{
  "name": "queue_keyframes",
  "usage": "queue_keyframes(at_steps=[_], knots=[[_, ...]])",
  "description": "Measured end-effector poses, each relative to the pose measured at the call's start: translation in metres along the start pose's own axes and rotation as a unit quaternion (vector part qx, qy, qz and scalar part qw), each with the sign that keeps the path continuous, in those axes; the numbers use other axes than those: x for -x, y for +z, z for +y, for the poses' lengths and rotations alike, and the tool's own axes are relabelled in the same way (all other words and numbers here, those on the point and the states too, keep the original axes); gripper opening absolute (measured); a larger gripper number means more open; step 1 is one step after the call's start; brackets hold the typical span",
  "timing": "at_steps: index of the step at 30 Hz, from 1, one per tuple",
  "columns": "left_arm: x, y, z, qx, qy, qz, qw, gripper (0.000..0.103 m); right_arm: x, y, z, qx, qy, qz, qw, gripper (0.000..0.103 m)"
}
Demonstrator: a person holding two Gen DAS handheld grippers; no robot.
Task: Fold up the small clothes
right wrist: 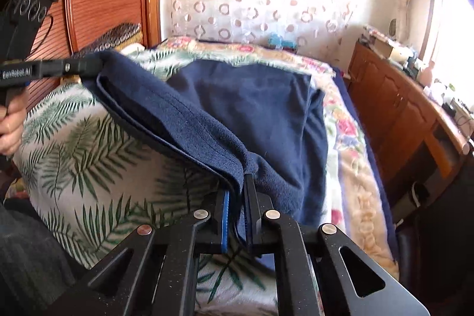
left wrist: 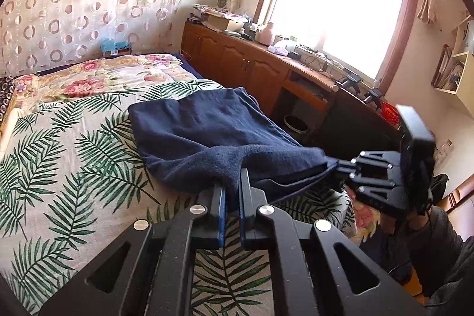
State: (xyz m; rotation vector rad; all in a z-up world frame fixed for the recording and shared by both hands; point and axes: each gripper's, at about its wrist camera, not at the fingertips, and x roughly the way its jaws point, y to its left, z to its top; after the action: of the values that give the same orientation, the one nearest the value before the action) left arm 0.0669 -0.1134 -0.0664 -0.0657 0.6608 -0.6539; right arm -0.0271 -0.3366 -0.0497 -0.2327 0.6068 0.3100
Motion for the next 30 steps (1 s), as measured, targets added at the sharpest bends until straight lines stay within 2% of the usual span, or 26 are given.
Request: queue_keyframes(at_steps=[9, 17, 30], knots=[[-0.015, 0.018, 0.018, -0.001, 0.035, 0.002, 0.9994, 0.007, -0.004, 0.051, 0.000, 0.031, -0.016, -0.040, 0.999, 0.008], [-0.038, 0.055, 0.048, 0.004, 0.051, 0.000, 0.9987, 0.007, -0.048, 0.100, -0.009, 0.053, -0.019, -0.051, 0.997, 0.008], [-0.100, 0.087, 0.095, 0.021, 0.054, 0.028, 0.9979, 0.007, -0.128, 0.126, -0.041, 0.026, 0.009, -0.016, 0.999, 0.008]])
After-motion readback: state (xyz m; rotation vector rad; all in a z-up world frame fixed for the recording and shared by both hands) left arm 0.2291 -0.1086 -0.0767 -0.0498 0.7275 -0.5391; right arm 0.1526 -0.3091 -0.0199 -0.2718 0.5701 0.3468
